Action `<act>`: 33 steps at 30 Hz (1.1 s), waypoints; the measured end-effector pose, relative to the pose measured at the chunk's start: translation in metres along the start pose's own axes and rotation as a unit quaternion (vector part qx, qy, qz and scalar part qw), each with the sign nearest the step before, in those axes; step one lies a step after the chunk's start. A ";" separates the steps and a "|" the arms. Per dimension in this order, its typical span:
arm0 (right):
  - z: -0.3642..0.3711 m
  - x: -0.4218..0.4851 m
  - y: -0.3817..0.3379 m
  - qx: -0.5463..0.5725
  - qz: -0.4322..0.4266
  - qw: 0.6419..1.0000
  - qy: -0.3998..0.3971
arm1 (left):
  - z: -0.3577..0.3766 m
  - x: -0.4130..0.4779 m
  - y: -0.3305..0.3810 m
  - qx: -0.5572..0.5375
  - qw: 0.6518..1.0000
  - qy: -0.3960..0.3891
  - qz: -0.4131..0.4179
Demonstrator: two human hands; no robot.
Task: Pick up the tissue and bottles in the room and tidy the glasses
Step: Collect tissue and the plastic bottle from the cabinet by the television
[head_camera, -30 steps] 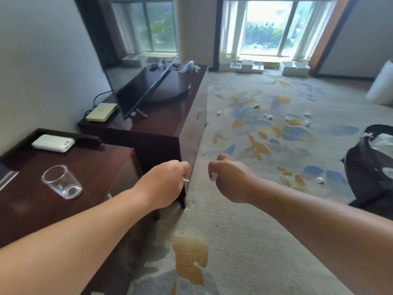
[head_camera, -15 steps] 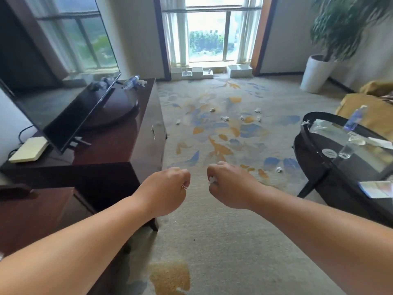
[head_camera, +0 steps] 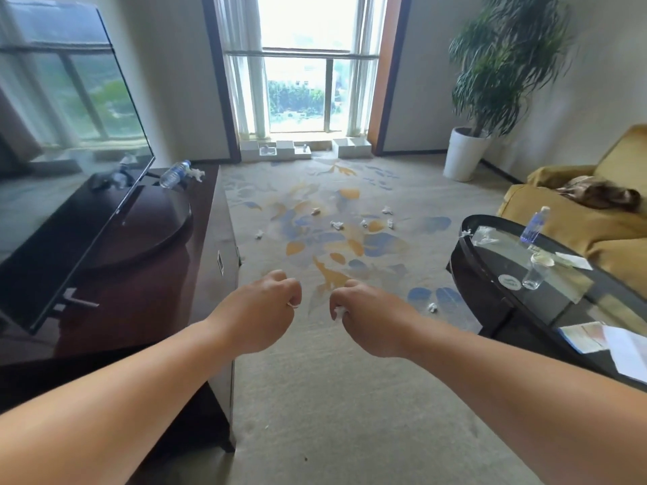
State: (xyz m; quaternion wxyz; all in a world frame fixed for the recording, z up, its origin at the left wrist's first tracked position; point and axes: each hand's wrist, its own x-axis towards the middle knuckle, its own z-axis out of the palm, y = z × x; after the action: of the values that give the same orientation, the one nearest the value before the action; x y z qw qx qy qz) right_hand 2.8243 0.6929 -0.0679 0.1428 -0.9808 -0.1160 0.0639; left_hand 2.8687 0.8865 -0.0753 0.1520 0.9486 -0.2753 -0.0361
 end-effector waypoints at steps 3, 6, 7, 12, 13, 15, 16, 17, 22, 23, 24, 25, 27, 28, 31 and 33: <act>-0.002 0.024 -0.005 -0.001 -0.009 1.000 0.006 | -0.008 0.009 -0.017 -0.005 1.000 -0.003 0.000; -0.005 0.050 -0.010 0.001 -0.026 1.000 0.015 | -0.014 0.015 -0.037 0.004 1.000 -0.009 -0.011; -0.007 0.060 -0.012 0.004 -0.033 0.999 0.017 | -0.017 0.019 -0.045 0.010 1.000 -0.009 -0.017; -0.016 0.112 -0.011 0.014 -0.075 0.997 0.035 | -0.034 0.051 -0.079 0.033 0.998 0.015 -0.054; -0.018 0.123 -0.007 0.016 -0.081 0.996 0.036 | -0.035 0.060 -0.083 0.036 0.998 0.017 -0.057; -0.021 0.146 0.004 0.018 -0.096 0.995 0.037 | -0.036 0.078 -0.089 0.044 0.997 0.016 -0.062; -0.024 0.158 0.010 0.019 -0.104 0.994 0.038 | -0.036 0.088 -0.092 0.048 0.997 0.015 -0.065; -0.026 0.171 0.018 0.020 -0.112 0.993 0.039 | -0.037 0.099 -0.093 0.053 0.996 0.015 -0.070; -0.055 0.243 0.056 0.008 -0.147 0.988 0.044 | -0.048 0.160 -0.099 0.053 0.990 0.045 -0.119; -0.062 0.255 0.062 0.007 -0.155 0.987 0.045 | -0.051 0.172 -0.100 0.053 0.989 0.047 -0.129; -0.069 0.267 0.068 0.008 -0.160 0.986 0.043 | -0.052 0.183 -0.101 0.055 0.988 0.050 -0.136; -0.076 0.279 0.073 0.012 -0.164 0.985 0.042 | -0.053 0.194 -0.102 0.057 0.987 0.055 -0.143; -0.086 0.301 0.083 0.024 -0.168 0.985 0.044 | -0.055 0.214 -0.105 0.057 0.985 0.061 -0.153; -0.088 0.312 0.087 0.030 -0.170 0.984 0.041 | -0.054 0.223 -0.108 0.057 0.984 0.058 -0.157; -0.088 0.347 0.099 0.040 -0.189 0.981 0.031 | -0.052 0.251 -0.122 0.061 0.983 0.048 -0.167; -0.087 0.374 0.104 0.039 -0.198 0.979 0.026 | -0.052 0.270 -0.135 0.052 0.981 0.057 -0.179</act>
State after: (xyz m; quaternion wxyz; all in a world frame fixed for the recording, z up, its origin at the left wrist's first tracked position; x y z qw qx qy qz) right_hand 3.2203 0.6647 -0.0507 0.1939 -0.9333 -0.3019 0.0129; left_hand 3.1741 0.8644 -0.0630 0.1094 0.9896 -0.0937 0.0061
